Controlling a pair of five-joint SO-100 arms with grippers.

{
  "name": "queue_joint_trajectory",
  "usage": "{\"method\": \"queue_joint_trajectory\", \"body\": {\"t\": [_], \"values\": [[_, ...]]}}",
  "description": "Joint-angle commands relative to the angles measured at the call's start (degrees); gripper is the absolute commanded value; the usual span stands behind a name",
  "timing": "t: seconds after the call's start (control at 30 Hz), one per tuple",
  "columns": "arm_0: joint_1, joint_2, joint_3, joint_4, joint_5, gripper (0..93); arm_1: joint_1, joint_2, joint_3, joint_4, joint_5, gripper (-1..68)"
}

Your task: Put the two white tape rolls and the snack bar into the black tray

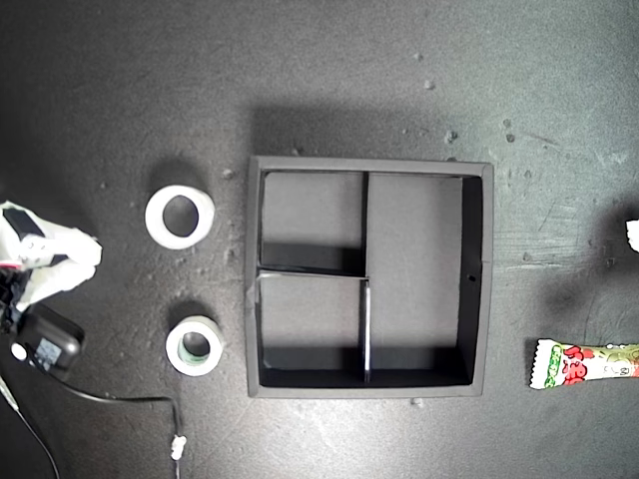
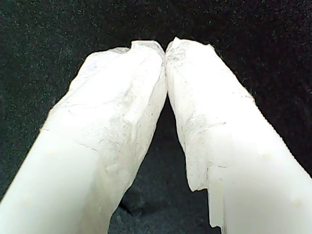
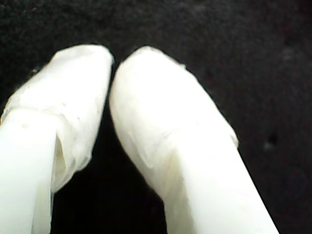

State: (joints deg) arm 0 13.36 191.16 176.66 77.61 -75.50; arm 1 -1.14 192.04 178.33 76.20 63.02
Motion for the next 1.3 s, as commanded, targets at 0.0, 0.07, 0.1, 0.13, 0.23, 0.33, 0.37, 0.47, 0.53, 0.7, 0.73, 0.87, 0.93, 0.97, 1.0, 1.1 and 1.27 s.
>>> {"method": "queue_joint_trajectory", "body": {"t": [0.0, 0.07, 0.1, 0.13, 0.23, 0.33, 0.37, 0.47, 0.53, 0.7, 0.73, 0.87, 0.93, 0.97, 1.0, 1.1, 1.27], "values": [[-0.4, 2.7, 3.2, 2.1, -0.5, 0.2, -0.2, -0.1, 0.7, 0.6, -0.8, 0.0], [-0.4, 2.7, 3.2, 2.1, -0.5, 0.2, -0.2, -0.1, 0.7, 0.6, -0.8, 0.0], [-0.4, 2.7, 3.2, 2.1, -0.5, 0.2, -0.2, -0.1, 0.7, 0.6, -0.8, 0.0], [-0.4, 2.7, 3.2, 2.1, -0.5, 0.2, -0.2, -0.1, 0.7, 0.6, -0.8, 0.0], [-0.4, 2.7, 3.2, 2.1, -0.5, 0.2, -0.4, -0.1, 0.7, 0.6, -0.8, 0.0], [-0.4, 2.7, 3.2, 2.1, -0.5, 0.2, -0.5, -0.1, 0.7, 0.6, -0.8, 0.0], [-0.4, 2.7, 3.2, 2.1, -0.5, 0.2, -0.5, -0.1, 0.7, 0.6, -0.8, 0.0], [-0.4, 2.7, 3.2, 2.1, -0.5, 0.2, -0.7, -0.1, 0.7, 0.6, -0.8, 0.0], [-0.4, 2.7, 3.2, 2.1, -0.5, 0.2, -0.7, -0.1, 0.7, 0.6, -0.8, 0.0], [-0.4, 2.7, 3.2, 2.1, -0.5, 0.2, -0.7, -0.1, 0.7, 0.6, -0.8, 0.0], [-0.4, 2.7, 3.2, 2.1, -0.5, 0.2, -0.7, -0.1, 0.7, 0.6, -0.8, 0.0], [-1.0, 2.6, 3.2, 2.4, -5.0, 0.2, -0.7, -0.1, 0.7, 0.6, -0.8, 0.0], [-2.6, 2.7, 3.2, 2.4, -7.6, 0.2, 0.0, -0.1, 0.7, 0.6, -0.4, 0.0], [-2.7, 2.7, 3.2, 2.4, -9.3, 0.2, 1.7, -0.1, 0.7, 0.5, -0.4, 0.0], [-2.4, 2.7, 3.2, 2.3, -9.8, 0.2, 3.5, -0.1, 0.7, 0.5, 0.1, 0.0], [-1.9, 2.7, 3.2, 2.2, -11.9, 0.2, 4.5, -0.1, 0.7, -1.0, 3.3, 0.0], [-1.3, 2.7, 3.2, -1.3, -12.4, 0.2, 2.8, -0.1, 0.7, -15.0, -9.1, 0.0]]}}
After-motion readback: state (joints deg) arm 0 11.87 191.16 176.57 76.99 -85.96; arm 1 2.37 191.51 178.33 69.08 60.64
